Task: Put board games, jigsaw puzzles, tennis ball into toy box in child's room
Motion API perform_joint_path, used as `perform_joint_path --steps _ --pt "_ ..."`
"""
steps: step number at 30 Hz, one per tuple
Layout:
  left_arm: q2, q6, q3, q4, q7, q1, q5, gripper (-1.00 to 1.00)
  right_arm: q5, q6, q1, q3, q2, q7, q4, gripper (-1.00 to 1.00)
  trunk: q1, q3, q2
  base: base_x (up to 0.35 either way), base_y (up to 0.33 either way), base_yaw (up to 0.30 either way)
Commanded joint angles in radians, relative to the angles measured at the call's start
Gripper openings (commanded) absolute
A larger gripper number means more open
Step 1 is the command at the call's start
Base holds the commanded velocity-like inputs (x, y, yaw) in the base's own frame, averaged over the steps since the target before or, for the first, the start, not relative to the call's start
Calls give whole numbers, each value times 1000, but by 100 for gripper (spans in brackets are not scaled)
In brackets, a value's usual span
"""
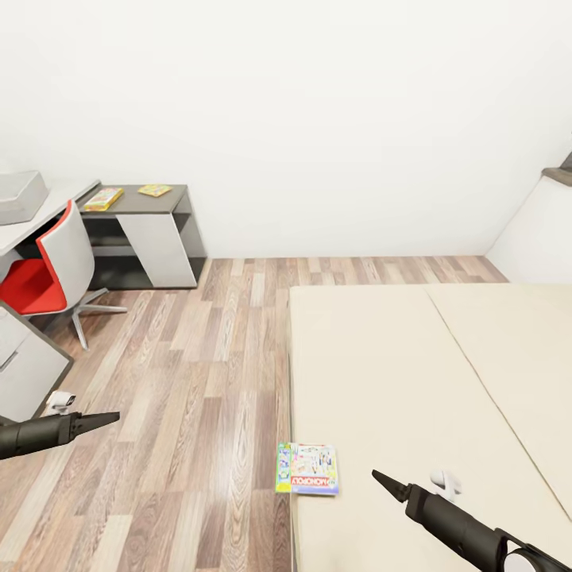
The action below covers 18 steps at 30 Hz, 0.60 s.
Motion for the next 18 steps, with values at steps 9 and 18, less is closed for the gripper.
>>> perform_joint_path --steps 9,18 --pt "0 8 0 0 -4 0 0 100 -3 6 0 -1 0 1 -1 100 1 13 -2 0 0 0" --pt "0 8 0 0 -4 0 0 100 -2 5 0 -1 0 1 -1 100 1 28 -2 0 0 0"
